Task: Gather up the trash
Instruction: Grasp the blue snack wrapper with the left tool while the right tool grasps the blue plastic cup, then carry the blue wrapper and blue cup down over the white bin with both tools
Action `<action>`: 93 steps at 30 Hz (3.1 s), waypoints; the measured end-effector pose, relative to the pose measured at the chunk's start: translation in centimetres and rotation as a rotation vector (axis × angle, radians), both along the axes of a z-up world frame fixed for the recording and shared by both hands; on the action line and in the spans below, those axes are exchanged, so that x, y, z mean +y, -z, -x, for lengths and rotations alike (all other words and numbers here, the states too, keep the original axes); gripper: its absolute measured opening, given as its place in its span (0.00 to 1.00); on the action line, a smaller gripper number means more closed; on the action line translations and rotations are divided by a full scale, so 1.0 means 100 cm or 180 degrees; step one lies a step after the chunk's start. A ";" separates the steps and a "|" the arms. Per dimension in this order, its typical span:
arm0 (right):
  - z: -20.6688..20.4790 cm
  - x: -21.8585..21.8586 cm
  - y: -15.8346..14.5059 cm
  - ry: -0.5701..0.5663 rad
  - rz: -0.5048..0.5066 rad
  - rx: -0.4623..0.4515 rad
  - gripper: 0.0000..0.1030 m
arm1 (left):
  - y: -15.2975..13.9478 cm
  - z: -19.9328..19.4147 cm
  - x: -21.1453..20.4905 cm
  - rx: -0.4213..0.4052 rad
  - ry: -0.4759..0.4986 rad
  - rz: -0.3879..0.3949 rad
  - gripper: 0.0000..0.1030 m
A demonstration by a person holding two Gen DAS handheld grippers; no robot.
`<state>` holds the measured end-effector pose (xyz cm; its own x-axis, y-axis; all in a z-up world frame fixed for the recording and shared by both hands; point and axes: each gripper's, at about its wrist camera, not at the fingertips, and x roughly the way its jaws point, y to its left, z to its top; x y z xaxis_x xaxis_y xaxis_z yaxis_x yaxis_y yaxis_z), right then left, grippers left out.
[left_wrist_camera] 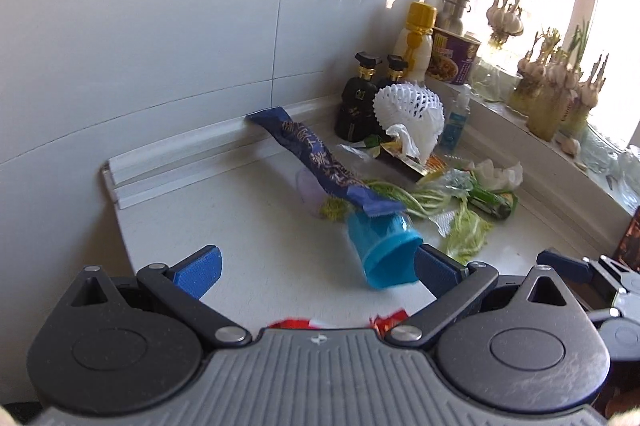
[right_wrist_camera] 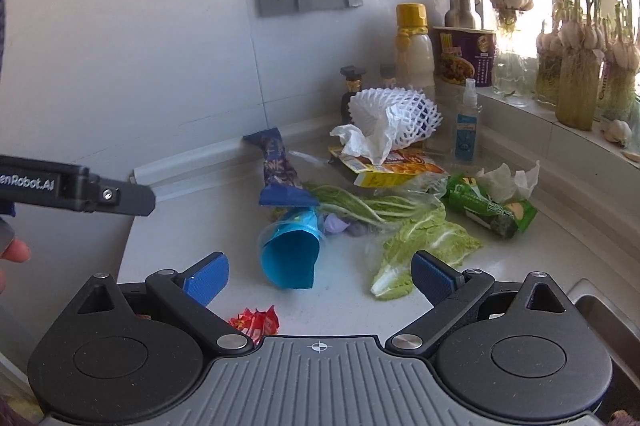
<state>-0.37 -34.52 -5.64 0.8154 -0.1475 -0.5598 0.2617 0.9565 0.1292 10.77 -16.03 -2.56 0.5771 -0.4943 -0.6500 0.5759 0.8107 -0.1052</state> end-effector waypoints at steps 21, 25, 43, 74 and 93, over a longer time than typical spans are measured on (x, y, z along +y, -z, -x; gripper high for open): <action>-0.090 -0.010 0.061 -0.0118 -0.0284 0.0239 0.96 | 0.059 -0.145 -0.069 0.0840 -0.0460 0.0640 0.67; -0.096 -0.015 0.063 -0.0044 -0.0394 0.0220 0.96 | 0.066 -0.157 -0.076 0.0895 -0.0485 0.0636 0.51; -0.099 -0.017 0.060 -0.0054 -0.0675 0.0144 0.67 | 0.061 -0.159 -0.069 0.1032 -0.0502 0.0711 0.09; -0.049 -0.020 0.015 0.0072 -0.0731 -0.0006 0.67 | 0.012 -0.135 -0.014 0.0960 -0.0496 0.0884 0.07; -0.030 0.024 -0.022 -0.0009 -0.0642 -0.0074 0.67 | -0.022 -0.098 0.088 0.1025 -0.0591 0.0962 0.07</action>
<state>2.63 -32.16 -3.43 0.8287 -0.0322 -0.5588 0.2539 0.9113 0.3240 20.62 -7.19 -0.34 0.4666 -0.5964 -0.6532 0.3235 0.8024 -0.5015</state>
